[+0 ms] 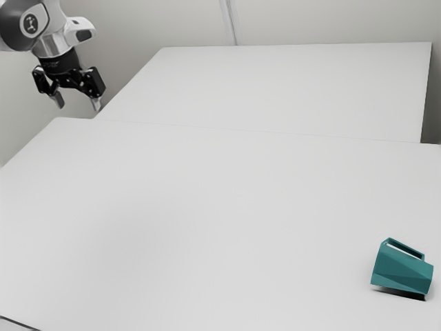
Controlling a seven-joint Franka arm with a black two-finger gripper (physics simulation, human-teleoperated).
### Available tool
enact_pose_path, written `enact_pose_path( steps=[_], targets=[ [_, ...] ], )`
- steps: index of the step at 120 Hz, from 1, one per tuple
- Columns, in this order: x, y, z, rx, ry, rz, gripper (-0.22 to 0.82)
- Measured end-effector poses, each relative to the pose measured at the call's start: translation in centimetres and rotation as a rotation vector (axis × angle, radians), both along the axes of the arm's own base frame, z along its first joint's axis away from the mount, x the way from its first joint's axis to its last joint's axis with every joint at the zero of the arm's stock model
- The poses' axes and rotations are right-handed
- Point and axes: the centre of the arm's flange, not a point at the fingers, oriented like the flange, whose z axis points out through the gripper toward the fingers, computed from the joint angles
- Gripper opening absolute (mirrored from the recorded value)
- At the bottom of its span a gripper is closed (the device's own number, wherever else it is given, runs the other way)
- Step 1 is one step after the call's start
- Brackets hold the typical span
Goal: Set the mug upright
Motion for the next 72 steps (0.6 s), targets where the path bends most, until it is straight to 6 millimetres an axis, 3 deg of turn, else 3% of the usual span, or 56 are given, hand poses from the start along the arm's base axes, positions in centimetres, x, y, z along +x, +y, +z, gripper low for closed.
enact_pose_path(
  steps=[33, 55, 72],
  targets=[
    [0.8, -1.1, -0.9, -0.024, -0.022, -0.038, 0.6],
    [2.6, -4.5, -4.8, -0.145, -0.003, -0.083, 0.6],
    [5.6, -8.2, -10.5, -0.25, 0.068, -0.109, 0.6]
  ],
)
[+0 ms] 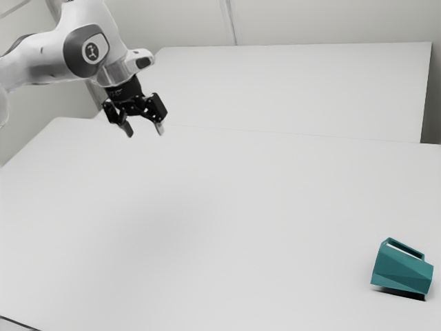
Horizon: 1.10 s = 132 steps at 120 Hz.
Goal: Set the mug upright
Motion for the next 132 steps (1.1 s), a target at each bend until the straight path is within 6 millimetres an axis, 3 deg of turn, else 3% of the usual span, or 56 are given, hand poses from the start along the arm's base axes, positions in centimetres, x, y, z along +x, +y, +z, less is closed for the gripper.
enact_pose_path(
  steps=[28, 51, 80, 108, 132],
  targets=[
    [1.6, -7.0, -8.8, -0.185, 0.122, -0.007, 0.6],
    [0.7, -13.7, -14.1, -0.37, 0.213, 0.04, 0.6],
    [0.7, -21.7, -19.4, -0.567, 0.292, 0.146, 0.6],
    [2.3, -29.1, -23.7, -0.645, 0.307, 0.18, 0.6],
    [0.3, -35.0, -25.3, -0.673, 0.346, 0.155, 0.6]
  ],
)
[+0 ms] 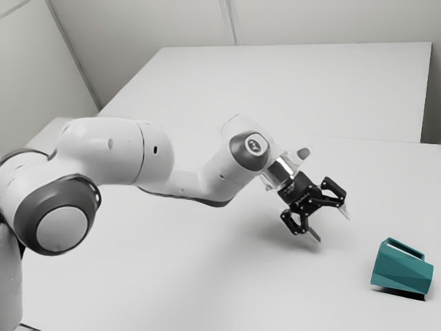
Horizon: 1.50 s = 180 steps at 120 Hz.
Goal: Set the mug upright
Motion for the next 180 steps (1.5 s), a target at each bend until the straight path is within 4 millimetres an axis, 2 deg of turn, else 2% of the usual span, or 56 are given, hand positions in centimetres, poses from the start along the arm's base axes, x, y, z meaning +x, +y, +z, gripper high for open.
enact_pose_path(
  steps=[16, 29, 59, 100, 104, 122, 134, 154, 180],
  targets=[
    [-2.2, -4.1, -0.4, -0.039, 0.03, -0.018, 0.6],
    [-1.8, -6.2, -1.3, -0.081, 0.05, -0.001, 0.6],
    [-0.9, -8.6, -2.2, -0.164, 0.092, 0.062, 0.6],
    [-2.3, -11.2, -4.0, -0.256, 0.196, 0.128, 0.6],
    [-2.3, -11.2, -4.0, -0.259, 0.198, 0.131, 0.56],
    [-2.0, -10.8, -4.0, -0.261, 0.197, 0.145, 0.16],
    [-1.9, -10.9, -3.6, -0.264, 0.192, 0.145, 0.01],
    [-1.7, -10.9, -3.1, -0.27, 0.185, 0.144, -0.11],
    [-1.6, -10.9, -2.9, -0.267, 0.179, 0.141, -0.16]
  ],
)
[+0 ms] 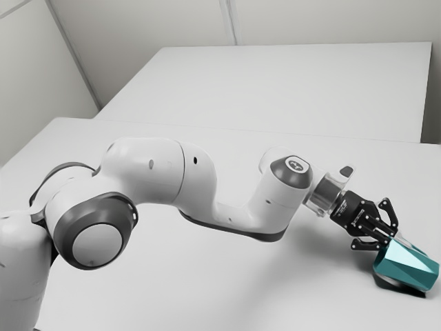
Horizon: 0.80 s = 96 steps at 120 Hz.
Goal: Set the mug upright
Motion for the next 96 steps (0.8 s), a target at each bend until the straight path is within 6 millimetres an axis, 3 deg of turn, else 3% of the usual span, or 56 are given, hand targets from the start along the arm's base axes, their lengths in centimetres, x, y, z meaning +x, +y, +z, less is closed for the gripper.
enact_pose_path(
  steps=[8, 20, 48, 71, 96],
  targets=[
    [0.2, -0.1, 0.5, 0.005, -0.018, -0.009, -0.17],
    [1.0, -0.3, 2.9, 0.03, -0.102, -0.053, -0.17],
    [3.6, 2.6, 9.4, 0.255, -0.413, -0.207, -0.18],
    [4.3, 8.3, 15.5, 0.564, -0.668, -0.342, -0.18],
    [4.3, 17.0, 18.7, 0.809, -0.714, -0.389, -0.18]
  ],
)
